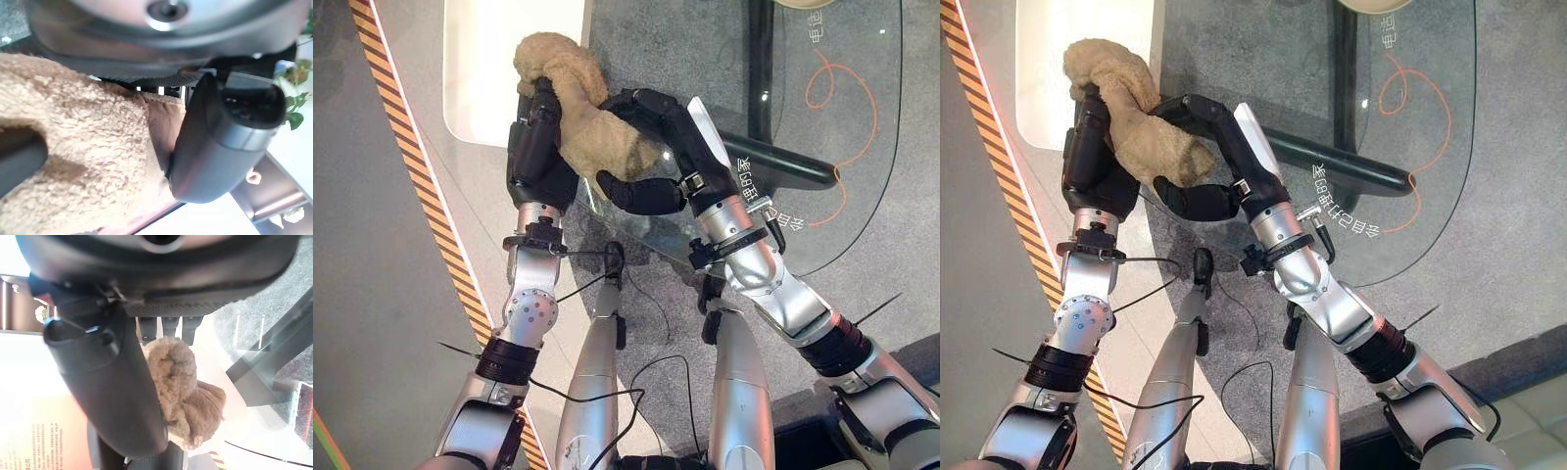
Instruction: Wipe the table with a cloth and put it in the basket.
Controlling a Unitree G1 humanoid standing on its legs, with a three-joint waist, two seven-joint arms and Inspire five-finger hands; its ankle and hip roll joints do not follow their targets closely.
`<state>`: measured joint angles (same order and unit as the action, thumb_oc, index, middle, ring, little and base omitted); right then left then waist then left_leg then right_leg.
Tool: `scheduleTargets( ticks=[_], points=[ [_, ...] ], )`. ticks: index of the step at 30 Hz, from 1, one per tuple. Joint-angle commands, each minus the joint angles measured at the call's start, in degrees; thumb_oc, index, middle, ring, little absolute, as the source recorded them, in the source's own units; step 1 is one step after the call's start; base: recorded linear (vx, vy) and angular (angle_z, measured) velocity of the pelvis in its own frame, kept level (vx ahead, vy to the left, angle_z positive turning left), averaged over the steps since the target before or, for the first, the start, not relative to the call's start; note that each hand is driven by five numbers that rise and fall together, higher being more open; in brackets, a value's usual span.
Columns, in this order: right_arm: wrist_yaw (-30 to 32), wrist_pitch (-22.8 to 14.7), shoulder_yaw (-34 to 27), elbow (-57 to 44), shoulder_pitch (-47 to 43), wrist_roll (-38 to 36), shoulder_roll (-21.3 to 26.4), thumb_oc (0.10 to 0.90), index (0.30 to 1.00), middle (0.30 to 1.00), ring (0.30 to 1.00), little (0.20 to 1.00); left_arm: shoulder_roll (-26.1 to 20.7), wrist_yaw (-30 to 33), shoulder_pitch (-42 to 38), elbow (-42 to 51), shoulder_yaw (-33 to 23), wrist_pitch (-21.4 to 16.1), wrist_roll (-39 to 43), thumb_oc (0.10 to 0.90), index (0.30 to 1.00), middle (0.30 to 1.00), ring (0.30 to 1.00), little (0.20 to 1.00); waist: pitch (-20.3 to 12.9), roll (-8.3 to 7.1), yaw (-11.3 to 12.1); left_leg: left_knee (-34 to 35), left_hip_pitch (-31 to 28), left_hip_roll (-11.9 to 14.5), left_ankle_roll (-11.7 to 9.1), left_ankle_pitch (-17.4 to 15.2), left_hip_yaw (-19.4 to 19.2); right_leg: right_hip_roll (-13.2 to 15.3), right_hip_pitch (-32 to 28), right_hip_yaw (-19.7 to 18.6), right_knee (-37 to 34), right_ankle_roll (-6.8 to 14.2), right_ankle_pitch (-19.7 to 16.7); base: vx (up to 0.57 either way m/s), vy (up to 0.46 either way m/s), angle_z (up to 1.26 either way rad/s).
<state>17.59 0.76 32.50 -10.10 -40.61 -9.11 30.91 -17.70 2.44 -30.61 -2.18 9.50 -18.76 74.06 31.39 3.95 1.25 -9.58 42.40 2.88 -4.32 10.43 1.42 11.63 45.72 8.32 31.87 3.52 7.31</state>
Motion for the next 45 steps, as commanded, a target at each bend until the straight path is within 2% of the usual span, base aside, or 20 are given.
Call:
scheduleTargets(
  ticks=[1,11,22,31,38,41,45],
  points=[
    [0.35,-4.25,-2.55,-4.46,-9.49,1.18,-3.24,0.800,0.900,0.900,0.900,0.900,-0.48,1.91,-5.47,11.66,-3.12,-10.13,-6.89,0.100,0.300,0.300,0.300,0.200,-1.60,-2.16,1.82,-6.78,0.09,-3.23,2.37,-8.80,-1.80,-2.46,-3.96,-0.41,-13.17,0.96,-6.69,0.00,0.000,0.00],
    [1.08,-3.77,-3.10,-2.98,-11.19,0.87,-4.40,0.800,0.900,0.900,0.900,0.900,-0.07,11.85,-8.22,10.62,-5.81,-14.85,-15.80,0.100,0.300,0.300,0.300,0.200,-1.60,-2.13,2.07,-7.01,-0.01,-3.29,1.95,-8.76,-1.76,-2.54,-4.07,-0.47,-12.77,0.85,-6.27,0.00,0.000,0.00],
    [5.09,-4.20,-4.02,-0.61,-11.59,2.79,-4.67,0.800,0.900,0.900,0.900,0.900,-0.64,17.14,-11.40,8.13,-7.32,-17.30,-23.57,0.100,0.300,0.300,0.300,0.200,-1.60,-2.04,1.65,-6.94,-0.67,-3.10,1.56,-8.82,-2.11,-2.56,-4.37,-0.82,-12.32,0.82,-5.99,0.00,0.000,0.00],
    [14.78,-7.79,-10.58,6.35,-7.81,6.05,-2.19,0.800,0.900,0.900,0.900,0.900,-2.43,21.28,-13.93,4.39,-8.96,-20.31,-31.57,0.100,0.300,0.300,0.300,0.200,-1.60,-1.87,-0.05,-7.08,-0.85,-2.60,1.34,-9.20,-2.80,-2.59,-3.90,-1.80,-11.93,1.02,-5.96,-0.01,0.040,-0.01],
    [21.18,-10.87,-15.35,12.63,-3.45,7.60,-0.64,0.800,0.900,0.900,0.900,0.900,-4.60,24.69,-15.31,1.92,-10.22,-21.18,-36.25,0.100,0.300,0.300,0.300,0.200,-1.60,-1.75,-1.37,-7.26,-0.98,-2.36,1.40,-9.70,-3.21,-2.64,-3.57,-2.58,-11.74,1.25,-5.96,0.00,0.022,-0.03],
    [27.01,-10.96,-17.64,18.45,-2.23,6.48,1.07,0.800,0.900,0.900,0.900,0.900,-6.48,26.57,-16.94,-0.97,-10.53,-21.97,-38.82,0.100,0.300,0.300,0.300,0.200,-1.60,-1.51,-2.05,-7.27,-1.22,-2.18,1.18,-9.94,-3.53,-2.61,-3.57,-3.03,-11.82,1.34,-6.00,0.00,0.041,-0.05],
    [31.52,-11.55,-19.22,24.97,-2.35,3.49,3.07,0.800,0.900,0.900,0.900,0.900,-8.41,28.58,-19.01,-4.69,-10.44,-22.82,-40.48,0.100,0.300,0.300,0.300,0.200,-1.60,-1.14,-2.47,-6.92,-1.53,-2.00,1.03,-10.01,-3.87,-2.62,-3.72,-3.29,-12.18,1.38,-5.96,0.00,0.041,-0.07]
  ],
)
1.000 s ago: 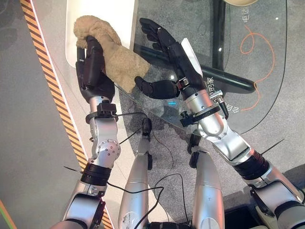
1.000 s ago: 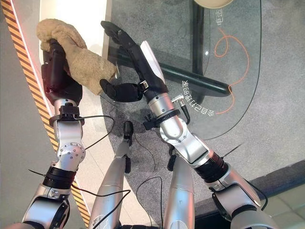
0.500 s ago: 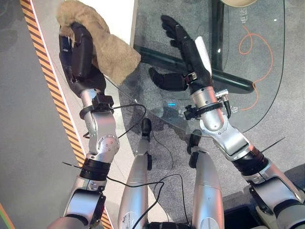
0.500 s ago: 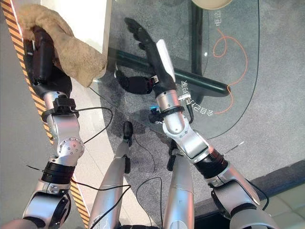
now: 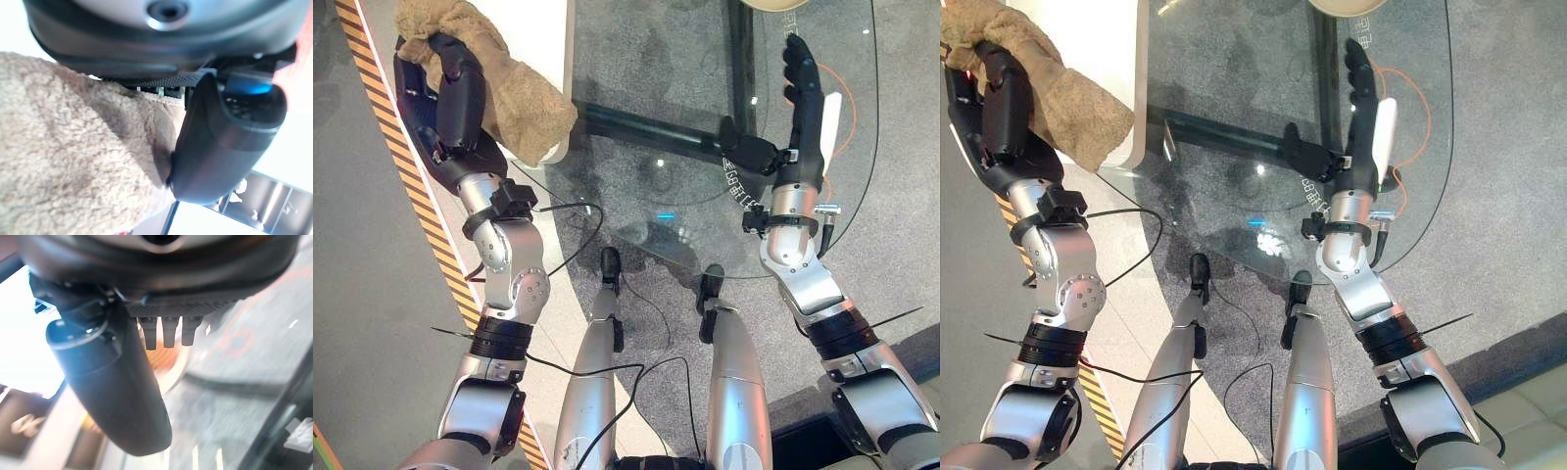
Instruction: Wipe the table with a cloth and put it in the basket.
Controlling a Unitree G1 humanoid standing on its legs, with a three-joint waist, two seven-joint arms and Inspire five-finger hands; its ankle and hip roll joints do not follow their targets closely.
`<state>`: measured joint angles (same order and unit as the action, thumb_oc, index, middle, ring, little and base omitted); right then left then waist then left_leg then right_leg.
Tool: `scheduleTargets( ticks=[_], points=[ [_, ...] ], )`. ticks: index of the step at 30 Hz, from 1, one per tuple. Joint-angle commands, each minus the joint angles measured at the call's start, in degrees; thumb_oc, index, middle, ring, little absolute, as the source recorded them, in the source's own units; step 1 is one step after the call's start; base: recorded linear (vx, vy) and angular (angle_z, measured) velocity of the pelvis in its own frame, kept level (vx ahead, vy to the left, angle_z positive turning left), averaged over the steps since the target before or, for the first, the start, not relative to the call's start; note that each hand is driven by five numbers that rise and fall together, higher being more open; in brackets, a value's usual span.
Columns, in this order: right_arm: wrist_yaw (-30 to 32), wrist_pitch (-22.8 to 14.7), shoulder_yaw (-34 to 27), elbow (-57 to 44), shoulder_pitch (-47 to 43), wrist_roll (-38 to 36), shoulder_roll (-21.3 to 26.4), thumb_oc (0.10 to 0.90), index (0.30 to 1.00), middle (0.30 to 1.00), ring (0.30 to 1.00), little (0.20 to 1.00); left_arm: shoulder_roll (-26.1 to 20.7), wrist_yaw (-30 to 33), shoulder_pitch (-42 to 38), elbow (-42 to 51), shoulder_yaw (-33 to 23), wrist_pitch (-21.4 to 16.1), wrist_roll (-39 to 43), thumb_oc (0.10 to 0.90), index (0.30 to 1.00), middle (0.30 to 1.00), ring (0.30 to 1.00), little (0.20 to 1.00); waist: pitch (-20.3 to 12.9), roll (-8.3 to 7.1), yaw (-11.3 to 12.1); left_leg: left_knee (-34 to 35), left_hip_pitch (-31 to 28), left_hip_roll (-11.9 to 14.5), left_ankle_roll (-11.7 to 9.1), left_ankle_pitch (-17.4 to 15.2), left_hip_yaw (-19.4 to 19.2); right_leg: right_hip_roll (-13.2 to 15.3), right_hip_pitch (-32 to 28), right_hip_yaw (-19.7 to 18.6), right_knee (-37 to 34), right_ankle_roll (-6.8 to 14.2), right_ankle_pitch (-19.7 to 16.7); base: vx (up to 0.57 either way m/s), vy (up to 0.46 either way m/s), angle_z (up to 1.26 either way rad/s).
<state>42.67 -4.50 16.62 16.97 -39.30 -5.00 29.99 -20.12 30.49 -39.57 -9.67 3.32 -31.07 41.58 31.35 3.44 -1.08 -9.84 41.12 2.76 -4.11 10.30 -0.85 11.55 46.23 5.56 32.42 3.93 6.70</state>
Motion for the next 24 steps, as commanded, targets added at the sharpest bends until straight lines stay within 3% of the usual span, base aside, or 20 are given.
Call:
scheduleTargets(
  ticks=[1,6,9,16,24],
  points=[
    [6.97,-6.75,-3.70,-0.60,-3.66,-1.59,4.33,0.800,0.900,0.900,0.900,0.900,-6.38,0.95,-10.43,2.20,-4.25,-10.59,-8.31,0.100,0.300,0.300,0.300,0.200,-1.55,-0.58,-0.20,-6.64,-0.28,-1.83,0.79,-9.91,-1.66,-2.53,-4.26,-0.59,-12.78,0.98,-5.33,-0.01,0.026,-0.08],
    [12.72,-12.31,-5.63,17.08,-4.48,-9.72,6.50,0.800,0.900,0.900,0.900,0.900,-10.08,5.35,-15.04,-8.04,-2.72,-12.57,-10.00,0.100,0.300,0.300,0.300,0.200,-1.55,0.04,-0.78,-6.73,-0.30,-1.40,0.55,-10.28,-2.14,-2.67,-4.08,-0.91,-12.81,0.94,-5.16,0.00,0.045,-0.04],
    [14.15,-12.18,-5.11,24.09,-5.54,-9.88,7.56,0.800,0.900,0.900,0.900,0.900,-12.56,7.75,-18.12,-12.60,-1.05,-12.32,-10.53,0.100,0.300,0.300,0.300,0.200,-1.55,0.17,-1.01,-7.06,0.00,-1.13,0.48,-10.53,-2.23,-2.72,-3.65,-1.04,-12.62,0.88,-5.05,0.00,0.023,-0.07],
    [7.78,-14.79,-4.42,44.22,-5.63,-15.63,8.76,0.800,0.900,0.900,0.900,0.900,-18.29,12.22,-25.90,-21.29,3.84,-9.69,-10.95,0.100,0.300,0.300,0.300,0.200,-1.55,-0.12,-1.46,-7.51,0.44,-0.32,0.47,-10.72,-2.45,-2.94,-3.60,-1.12,-12.82,0.47,-4.79,0.00,0.005,-0.05],
    [2.32,-10.76,-3.96,55.10,-3.53,-16.89,8.05,0.800,0.900,0.900,0.900,0.900,-22.10,16.43,-32.53,-30.82,9.94,-6.59,-13.01,0.100,0.300,0.300,0.300,0.200,-1.55,-0.67,-2.07,-8.58,1.31,0.21,0.65,-11.03,-2.30,-3.09,-2.93,-1.16,-12.24,0.20,-4.57,0.00,-0.003,-0.01]
  ],
)
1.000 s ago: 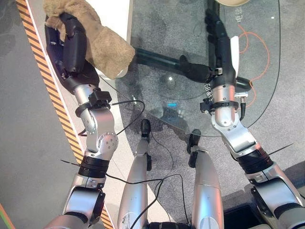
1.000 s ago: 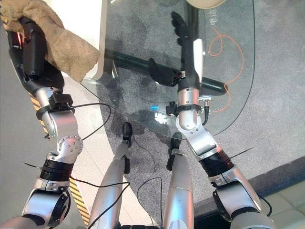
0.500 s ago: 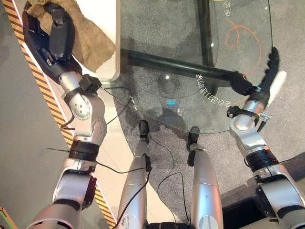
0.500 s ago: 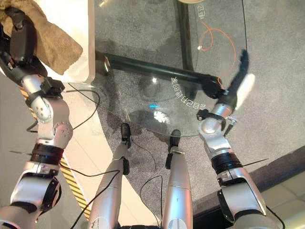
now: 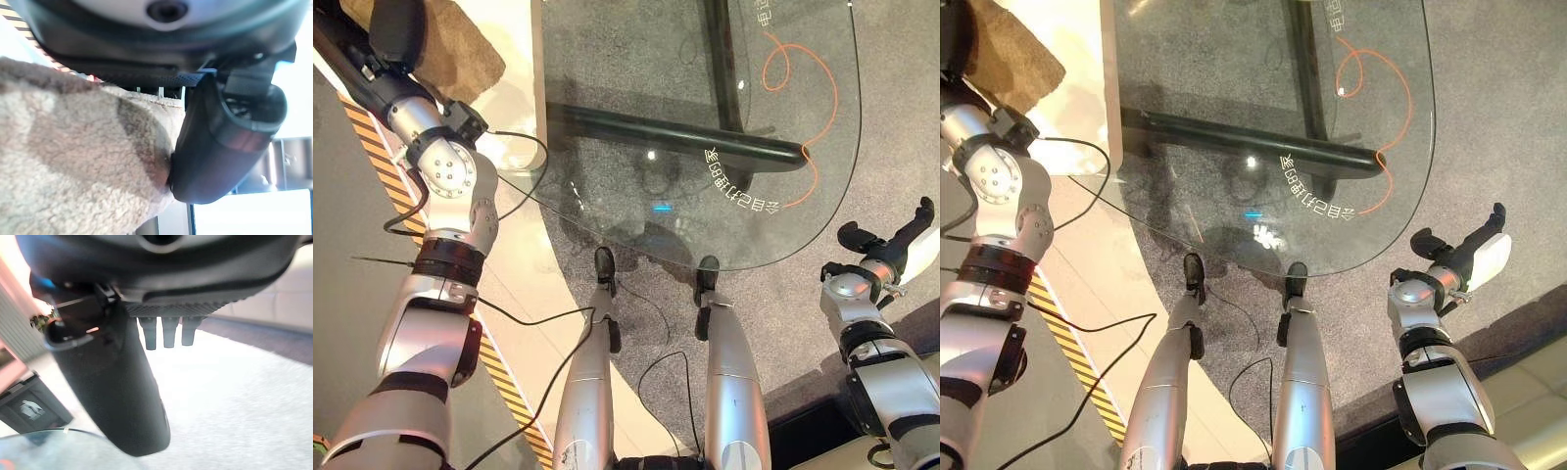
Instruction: Wipe the table with a cloth and put it in the basket.
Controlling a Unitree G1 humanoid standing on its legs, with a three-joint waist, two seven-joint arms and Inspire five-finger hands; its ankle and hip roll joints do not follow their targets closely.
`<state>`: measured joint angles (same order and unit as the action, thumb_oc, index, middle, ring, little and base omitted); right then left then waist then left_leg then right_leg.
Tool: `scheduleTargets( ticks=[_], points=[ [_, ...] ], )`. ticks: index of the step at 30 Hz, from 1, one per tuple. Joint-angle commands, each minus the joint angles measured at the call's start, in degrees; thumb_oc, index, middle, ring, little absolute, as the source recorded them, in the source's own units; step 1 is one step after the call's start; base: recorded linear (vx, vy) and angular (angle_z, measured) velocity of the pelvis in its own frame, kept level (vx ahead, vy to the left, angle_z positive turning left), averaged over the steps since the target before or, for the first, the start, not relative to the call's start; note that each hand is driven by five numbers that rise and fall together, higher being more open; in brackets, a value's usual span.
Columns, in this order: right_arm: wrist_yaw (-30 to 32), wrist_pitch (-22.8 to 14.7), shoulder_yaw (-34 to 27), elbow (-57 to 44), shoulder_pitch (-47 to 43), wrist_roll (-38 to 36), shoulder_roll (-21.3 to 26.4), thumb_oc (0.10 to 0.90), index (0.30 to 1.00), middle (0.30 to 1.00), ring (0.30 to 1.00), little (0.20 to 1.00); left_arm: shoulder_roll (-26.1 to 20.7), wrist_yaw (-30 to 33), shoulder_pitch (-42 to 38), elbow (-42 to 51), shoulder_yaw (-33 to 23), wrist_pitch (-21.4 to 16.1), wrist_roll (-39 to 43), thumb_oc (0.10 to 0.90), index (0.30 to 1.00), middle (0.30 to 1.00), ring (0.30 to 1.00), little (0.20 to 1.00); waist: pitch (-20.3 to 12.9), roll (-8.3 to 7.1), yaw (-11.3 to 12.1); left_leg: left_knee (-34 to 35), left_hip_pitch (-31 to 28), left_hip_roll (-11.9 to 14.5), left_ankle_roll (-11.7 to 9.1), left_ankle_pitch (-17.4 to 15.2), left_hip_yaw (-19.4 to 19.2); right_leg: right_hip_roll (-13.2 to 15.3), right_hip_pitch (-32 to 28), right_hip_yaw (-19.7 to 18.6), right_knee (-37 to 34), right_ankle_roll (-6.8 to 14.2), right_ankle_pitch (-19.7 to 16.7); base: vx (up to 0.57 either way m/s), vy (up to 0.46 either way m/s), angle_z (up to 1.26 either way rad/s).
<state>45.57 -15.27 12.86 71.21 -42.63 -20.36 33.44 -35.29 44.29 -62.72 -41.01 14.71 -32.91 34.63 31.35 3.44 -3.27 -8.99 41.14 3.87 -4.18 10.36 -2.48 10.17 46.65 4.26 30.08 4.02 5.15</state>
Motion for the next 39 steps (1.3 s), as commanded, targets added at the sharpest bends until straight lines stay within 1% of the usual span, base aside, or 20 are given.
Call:
scheduleTargets(
  ticks=[1,3,6,8,12,15,16,22,27,32,36,39],
  points=[
    [-2.04,2.06,-0.18,2.85,0.65,-2.92,4.43,0.800,0.900,0.900,0.900,0.900,-7.60,3.29,-10.28,-1.87,-0.30,-3.37,-6.62,0.100,0.300,0.300,0.300,0.200,-1.55,-0.66,-0.11,-9.60,1.32,-0.83,0.74,-11.10,-0.62,-1.81,-3.28,0.09,-9.72,-0.02,-2.95,0.00,0.000,0.00],
    [-3.50,3.44,-0.43,4.34,1.55,-4.74,4.12,0.800,0.900,0.900,0.900,0.900,-7.83,4.07,-10.55,-3.96,0.44,-2.42,-8.09,0.100,0.300,0.300,0.300,0.200,-1.55,-0.75,-0.26,-9.77,1.37,-0.78,0.77,-11.21,-0.57,-1.89,-3.19,0.04,-9.50,-0.09,-2.83,0.02,0.015,-0.01],
    [-4.74,4.82,-0.50,5.51,2.29,-5.20,3.85,0.800,0.900,0.900,0.900,0.900,-8.11,4.79,-11.22,-6.38,1.60,-1.03,-8.73,0.100,0.300,0.300,0.300,0.200,-1.55,-0.84,-0.50,-9.92,1.43,-0.76,0.90,-11.26,-0.56,-1.98,-3.02,-0.08,-9.24,-0.12,-2.80,0.00,0.000,0.00],
    [-5.94,6.55,-0.30,6.13,2.64,-5.38,3.65,0.800,0.900,0.900,0.900,0.900,-8.36,4.80,-11.81,-8.83,2.44,0.55,-9.30,0.100,0.300,0.300,0.300,0.200,-1.55,-0.90,-0.75,-10.12,1.61,-0.70,0.95,-11.26,-0.50,-2.14,-2.72,-0.30,-8.90,-0.18,-2.71,0.00,0.000,0.00],
    [-7.77,7.65,-0.03,6.79,3.62,-5.22,3.66,0.800,0.900,0.900,0.900,0.900,-9.38,3.96,-12.43,-12.26,3.35,3.05,-9.03,0.100,0.300,0.300,0.300,0.200,-1.55,-0.98,-1.20,-10.14,1.90,-0.50,0.90,-11.14,-0.55,-2.40,-2.23,-0.67,-8.69,-0.22,-2.69,0.00,0.000,0.00],
    [-8.60,8.58,0.49,6.53,4.29,-5.09,3.26,0.800,0.900,0.900,0.900,0.900,-10.30,3.63,-12.98,-15.55,3.95,6.10,-10.17,0.100,0.300,0.300,0.300,0.200,-1.55,-1.13,-1.64,-10.09,2.20,-0.45,0.86,-11.04,-0.51,-2.72,-1.79,-1.05,-8.63,-0.29,-2.68,0.00,0.000,0.00],
    [-8.71,8.72,0.52,6.42,4.53,-4.93,3.09,0.800,0.900,0.900,0.900,0.900,-10.45,3.61,-13.14,-16.09,4.17,7.09,-10.56,0.100,0.300,0.300,0.300,0.200,-1.55,-1.19,-1.70,-10.01,2.23,-0.47,0.87,-11.01,-0.48,-2.79,-1.72,-1.15,-8.66,-0.29,-2.68,0.00,0.000,0.00],
    [-8.86,8.60,0.82,6.38,5.39,-4.70,2.63,0.800,0.900,0.900,0.900,0.900,-11.28,3.92,-13.52,-19.16,4.87,10.34,-11.26,0.100,0.300,0.300,0.300,0.200,-1.55,-1.10,-2.02,-9.48,2.27,-0.62,0.94,-10.78,-0.53,-3.03,-1.40,-1.38,-8.93,-0.24,-2.86,0.00,0.006,0.00],
    [-8.88,8.54,1.10,5.97,5.17,-4.24,2.12,0.800,0.900,0.900,0.900,0.900,-11.31,1.05,-13.67,-21.46,5.48,13.96,-12.11,0.100,0.300,0.300,0.300,0.200,-1.55,-1.45,-2.26,-9.75,2.78,-0.52,0.87,-10.76,-0.37,-3.23,-0.88,-1.54,-8.87,-0.15,-3.05,0.00,0.000,0.00],
    [-8.99,8.82,1.46,5.48,4.56,-4.16,2.15,0.800,0.900,0.900,0.900,0.900,-11.32,-1.35,-13.47,-22.22,6.00,15.56,-11.84,0.100,0.300,0.300,0.300,0.200,-1.55,-1.66,-2.36,-9.37,2.96,-0.47,0.79,-10.51,-0.41,-3.45,-0.67,-1.68,-9.39,-0.07,-3.41,0.00,0.000,0.00],
    [-9.11,9.14,1.60,5.70,4.25,-4.08,2.14,0.800,0.900,0.900,0.900,0.900,-11.30,-4.05,-13.92,-22.63,7.00,17.69,-11.17,0.100,0.300,0.300,0.300,0.200,-1.55,-1.75,-2.38,-9.39,3.43,-0.44,0.79,-10.34,-0.44,-3.57,-0.28,-1.75,-9.57,-0.06,-3.69,0.00,0.006,-0.01],
    [-9.35,9.15,1.38,5.74,4.31,-3.87,2.17,0.800,0.900,0.900,0.900,0.900,-11.32,-4.50,-14.24,-22.58,7.55,18.22,-11.07,0.100,0.300,0.300,0.300,0.200,-1.55,-1.81,-2.42,-9.38,3.53,-0.43,0.81,-10.34,-0.39,-3.62,-0.11,-1.83,-9.54,0.00,-3.77,0.00,0.000,0.00]
  ],
)
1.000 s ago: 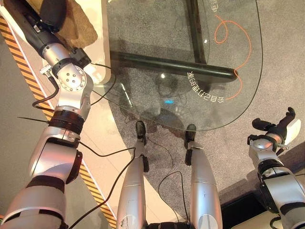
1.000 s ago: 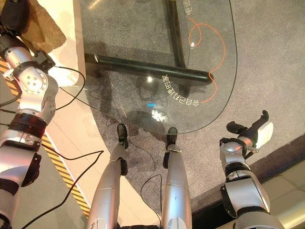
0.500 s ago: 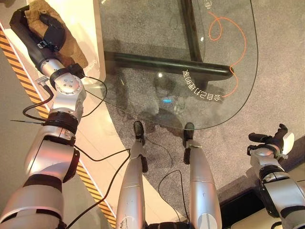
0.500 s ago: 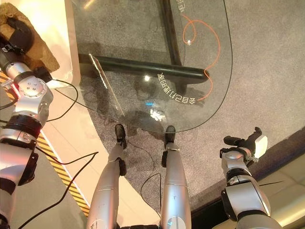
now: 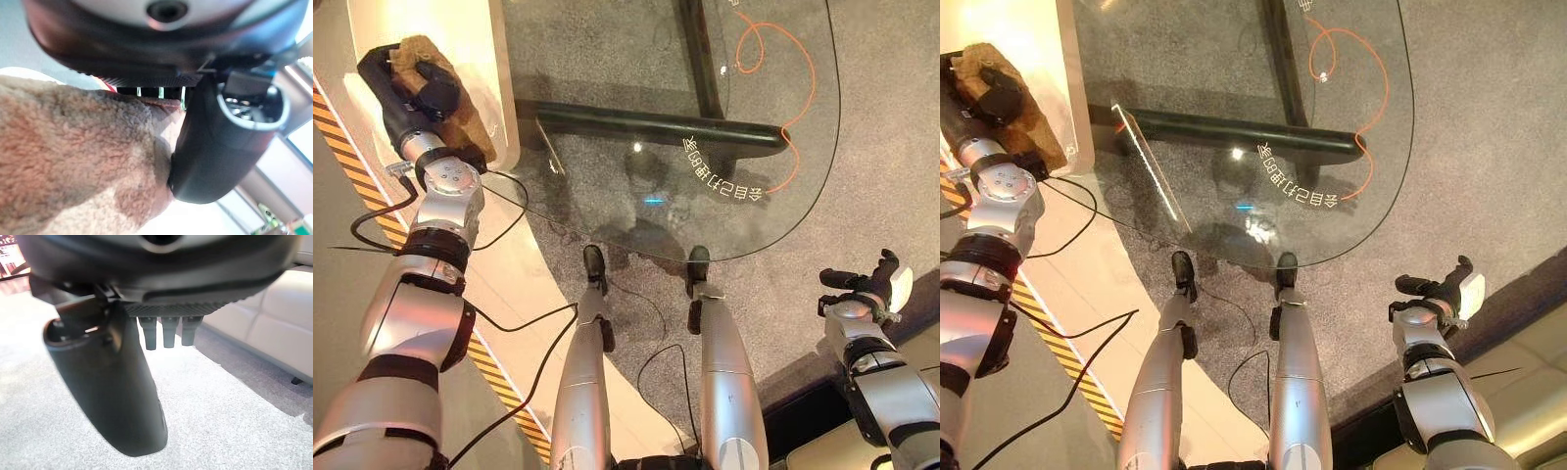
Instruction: Wipe the table with a cloth and put it in the basket.
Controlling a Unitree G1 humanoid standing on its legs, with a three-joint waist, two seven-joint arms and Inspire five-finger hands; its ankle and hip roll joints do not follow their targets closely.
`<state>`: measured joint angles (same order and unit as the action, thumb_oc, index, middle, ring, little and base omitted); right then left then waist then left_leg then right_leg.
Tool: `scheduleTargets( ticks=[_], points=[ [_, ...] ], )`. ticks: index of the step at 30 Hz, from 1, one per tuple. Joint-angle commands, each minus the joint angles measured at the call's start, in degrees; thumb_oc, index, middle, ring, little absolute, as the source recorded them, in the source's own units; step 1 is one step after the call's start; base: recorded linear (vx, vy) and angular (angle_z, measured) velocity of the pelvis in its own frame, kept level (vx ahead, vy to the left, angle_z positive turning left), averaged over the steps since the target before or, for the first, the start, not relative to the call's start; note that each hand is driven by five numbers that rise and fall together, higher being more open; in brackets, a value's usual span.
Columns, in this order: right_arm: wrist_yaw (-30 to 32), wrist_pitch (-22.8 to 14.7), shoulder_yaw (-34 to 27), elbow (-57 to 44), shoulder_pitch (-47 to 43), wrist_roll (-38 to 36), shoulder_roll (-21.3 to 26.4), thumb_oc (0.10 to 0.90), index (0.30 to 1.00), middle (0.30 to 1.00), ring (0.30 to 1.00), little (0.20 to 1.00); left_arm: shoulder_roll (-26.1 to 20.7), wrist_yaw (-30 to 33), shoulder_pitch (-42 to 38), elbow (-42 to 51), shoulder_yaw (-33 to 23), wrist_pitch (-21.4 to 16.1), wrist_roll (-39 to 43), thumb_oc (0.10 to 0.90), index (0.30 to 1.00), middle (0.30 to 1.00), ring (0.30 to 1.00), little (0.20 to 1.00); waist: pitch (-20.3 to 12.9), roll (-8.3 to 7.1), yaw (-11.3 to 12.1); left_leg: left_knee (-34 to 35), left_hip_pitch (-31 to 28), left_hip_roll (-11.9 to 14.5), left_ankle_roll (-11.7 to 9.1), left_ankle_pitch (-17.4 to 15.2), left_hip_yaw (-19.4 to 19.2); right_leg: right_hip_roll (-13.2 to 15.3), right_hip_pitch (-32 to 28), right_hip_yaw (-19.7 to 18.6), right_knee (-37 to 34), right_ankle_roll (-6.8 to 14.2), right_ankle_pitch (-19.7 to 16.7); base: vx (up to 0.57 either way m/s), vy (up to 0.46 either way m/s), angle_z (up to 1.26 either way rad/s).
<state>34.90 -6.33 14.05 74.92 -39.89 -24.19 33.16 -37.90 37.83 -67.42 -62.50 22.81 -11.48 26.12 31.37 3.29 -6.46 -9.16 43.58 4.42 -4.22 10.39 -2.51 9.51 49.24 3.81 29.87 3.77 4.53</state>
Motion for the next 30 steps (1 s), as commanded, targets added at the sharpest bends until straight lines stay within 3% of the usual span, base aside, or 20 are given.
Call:
scheduleTargets(
  ticks=[1,12,14,15,17,30],
  points=[
    [1.36,0.26,0.24,1.90,1.53,0.04,2.25,0.800,0.900,0.900,0.900,0.900,-8.76,1.39,-10.03,-0.77,-0.08,-2.73,-2.32,0.100,0.300,0.300,0.300,0.200,-1.57,-1.80,0.69,-9.05,1.21,-0.93,0.85,-10.35,-0.36,-3.08,-2.53,-1.41,-9.54,0.33,-3.31,0.00,0.000,0.00],
    [1.22,0.29,0.47,1.87,0.67,-0.20,2.51,0.800,0.900,0.900,0.900,0.900,-8.80,-0.08,-11.93,-0.85,2.20,-0.56,-2.71,0.100,0.300,0.300,0.300,0.200,-1.57,-2.33,0.62,-8.47,1.70,-0.97,0.80,-10.05,-0.38,-3.00,-2.18,-1.49,-11.15,0.73,-4.55,0.00,0.000,0.00],
    [1.08,0.35,0.40,2.00,0.53,-0.11,2.50,0.800,0.900,0.900,0.900,0.900,-8.76,0.18,-12.02,-1.20,2.20,-0.21,-2.65,0.232,0.413,0.413,0.413,0.332,-1.57,-2.35,0.62,-8.69,1.98,-0.97,0.81,-10.11,-0.24,-2.96,-1.87,-1.63,-11.02,0.75,-4.62,0.00,0.000,0.00],
    [1.10,0.35,0.43,1.96,0.60,-0.14,2.46,0.800,0.900,0.900,0.900,0.900,-8.74,0.33,-12.04,-1.36,2.20,-0.09,-2.62,0.602,0.731,0.731,0.731,0.702,-1.57,-2.37,0.61,-8.72,2.03,-0.93,0.81,-10.10,-0.25,-2.93,-1.83,-1.64,-10.99,0.76,-4.63,0.00,0.000,0.00],
    [1.04,0.27,0.41,1.91,0.79,-0.24,2.36,0.800,0.900,0.900,0.900,0.900,-8.81,0.52,-12.10,-1.56,2.24,0.25,-2.79,0.800,0.900,0.900,0.900,0.900,-1.57,-2.44,0.58,-8.56,1.95,-0.97,0.83,-10.12,-0.26,-2.95,-1.87,-1.65,-11.15,0.81,-4.66,0.00,0.000,0.00],
    [1.07,-0.24,0.68,1.91,0.59,-0.82,2.47,0.800,0.900,0.900,0.900,0.900,-9.02,1.14,-12.80,-2.26,2.61,0.80,-2.85,0.800,0.900,0.900,0.900,0.900,-1.57,-2.43,0.58,-7.83,2.03,-1.04,0.80,-9.79,-0.35,-2.85,-1.69,-1.57,-11.90,1.02,-5.24,0.00,0.000,0.00]
  ],
)
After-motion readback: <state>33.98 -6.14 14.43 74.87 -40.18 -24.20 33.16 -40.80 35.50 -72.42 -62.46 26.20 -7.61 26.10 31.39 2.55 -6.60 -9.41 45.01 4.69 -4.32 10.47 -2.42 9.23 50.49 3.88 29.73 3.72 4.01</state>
